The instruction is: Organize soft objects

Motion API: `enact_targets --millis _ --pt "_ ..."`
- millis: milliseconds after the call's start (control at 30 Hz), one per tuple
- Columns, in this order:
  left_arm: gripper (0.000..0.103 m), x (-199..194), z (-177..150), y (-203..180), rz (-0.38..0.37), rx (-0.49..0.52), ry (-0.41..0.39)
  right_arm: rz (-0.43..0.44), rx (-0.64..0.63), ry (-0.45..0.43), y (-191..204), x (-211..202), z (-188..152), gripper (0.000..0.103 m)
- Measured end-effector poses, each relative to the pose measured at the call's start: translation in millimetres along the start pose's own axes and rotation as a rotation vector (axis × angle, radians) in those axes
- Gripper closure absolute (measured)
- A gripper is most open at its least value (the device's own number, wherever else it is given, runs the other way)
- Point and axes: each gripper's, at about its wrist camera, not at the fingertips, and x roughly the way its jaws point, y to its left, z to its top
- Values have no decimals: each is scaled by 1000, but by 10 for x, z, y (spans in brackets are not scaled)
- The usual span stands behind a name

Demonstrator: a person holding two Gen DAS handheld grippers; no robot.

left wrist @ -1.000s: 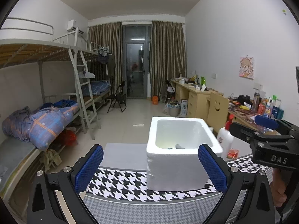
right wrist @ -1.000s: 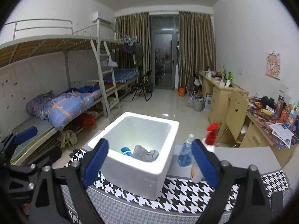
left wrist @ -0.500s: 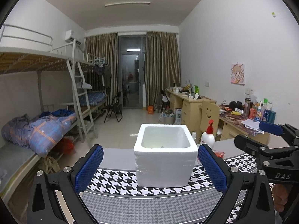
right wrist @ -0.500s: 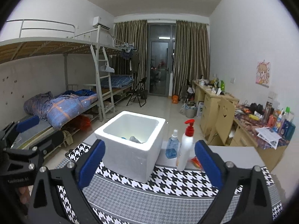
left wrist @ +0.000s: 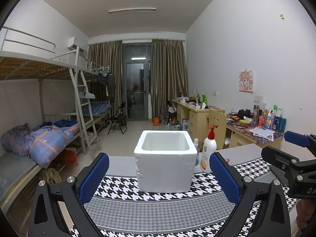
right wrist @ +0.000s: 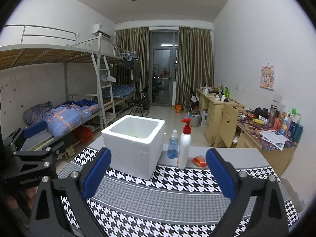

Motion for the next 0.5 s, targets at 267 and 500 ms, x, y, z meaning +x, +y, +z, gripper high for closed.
enact_targets --millis 267,500 --pt "1 -114 -110 -51 -11 -5 -24 -11 6 14 -18 -22 -188 4" --pt "1 -143 -213 -73 -5 4 -32 -37 21 -14 -36 -6 -377 4"
